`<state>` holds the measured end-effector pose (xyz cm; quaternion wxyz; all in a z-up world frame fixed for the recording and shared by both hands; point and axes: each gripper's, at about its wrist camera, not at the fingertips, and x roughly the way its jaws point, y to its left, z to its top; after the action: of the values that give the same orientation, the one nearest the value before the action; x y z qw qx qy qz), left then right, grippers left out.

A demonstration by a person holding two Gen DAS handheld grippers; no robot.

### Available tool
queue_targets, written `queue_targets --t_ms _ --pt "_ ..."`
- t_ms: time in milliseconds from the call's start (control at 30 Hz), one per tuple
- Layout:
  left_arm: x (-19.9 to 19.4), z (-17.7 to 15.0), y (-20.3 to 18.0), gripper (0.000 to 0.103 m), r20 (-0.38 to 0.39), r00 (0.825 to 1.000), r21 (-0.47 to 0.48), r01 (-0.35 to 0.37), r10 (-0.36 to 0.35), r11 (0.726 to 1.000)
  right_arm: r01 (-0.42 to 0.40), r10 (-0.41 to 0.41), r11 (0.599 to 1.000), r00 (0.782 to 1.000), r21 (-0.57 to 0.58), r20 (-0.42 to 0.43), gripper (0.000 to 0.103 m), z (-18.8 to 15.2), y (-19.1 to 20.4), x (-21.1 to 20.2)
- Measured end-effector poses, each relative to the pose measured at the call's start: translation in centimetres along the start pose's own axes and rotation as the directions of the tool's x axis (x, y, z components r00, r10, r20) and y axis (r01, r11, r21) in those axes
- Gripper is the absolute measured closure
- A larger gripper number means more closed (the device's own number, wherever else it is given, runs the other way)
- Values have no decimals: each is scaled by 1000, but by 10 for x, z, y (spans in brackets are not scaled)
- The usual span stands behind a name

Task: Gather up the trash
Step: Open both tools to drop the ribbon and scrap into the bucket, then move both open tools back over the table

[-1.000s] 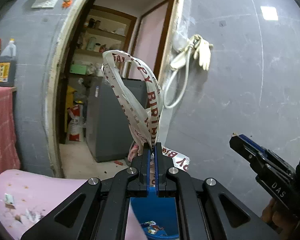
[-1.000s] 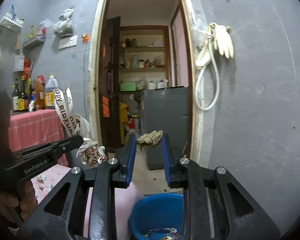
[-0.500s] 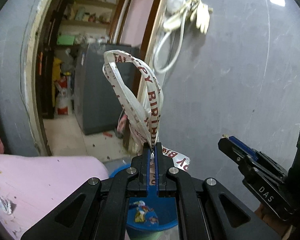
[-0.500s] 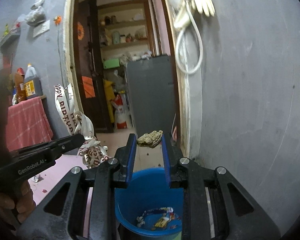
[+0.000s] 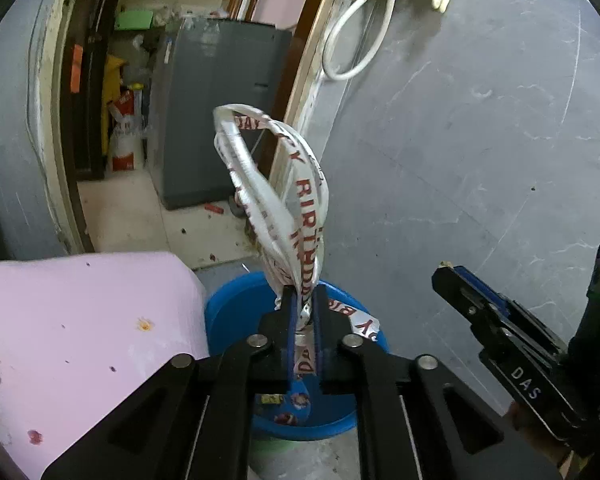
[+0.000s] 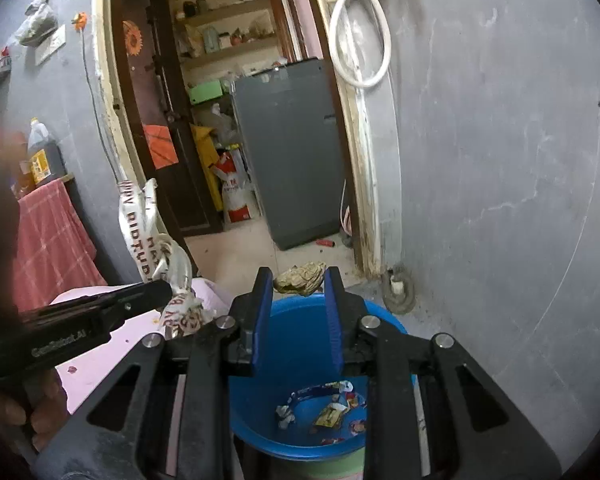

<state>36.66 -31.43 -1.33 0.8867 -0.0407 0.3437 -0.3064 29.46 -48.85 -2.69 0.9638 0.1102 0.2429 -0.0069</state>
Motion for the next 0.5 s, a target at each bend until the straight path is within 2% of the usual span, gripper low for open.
queue_targets --t_ms 100,167,333,500 --pt "7 -1 5 78 -20 1000 -18 4 -5 1000 1 -1 1000 1000 10 -26 76 -2 -2 7" --pt "6 -1 5 78 -24 1000 -22 2 -3 1000 1 0 1000 999 15 -40 76 -3 -3 10" --pt "-1 -2 9 78 -15 1000 -26 -7 7 1000 2 -2 1000 999 16 -32 66 -4 -3 8" --pt "-18 -1 16 69 36 999 -38 -28 29 999 8 -8 1000 1000 -3 12 58 1 2 -6"
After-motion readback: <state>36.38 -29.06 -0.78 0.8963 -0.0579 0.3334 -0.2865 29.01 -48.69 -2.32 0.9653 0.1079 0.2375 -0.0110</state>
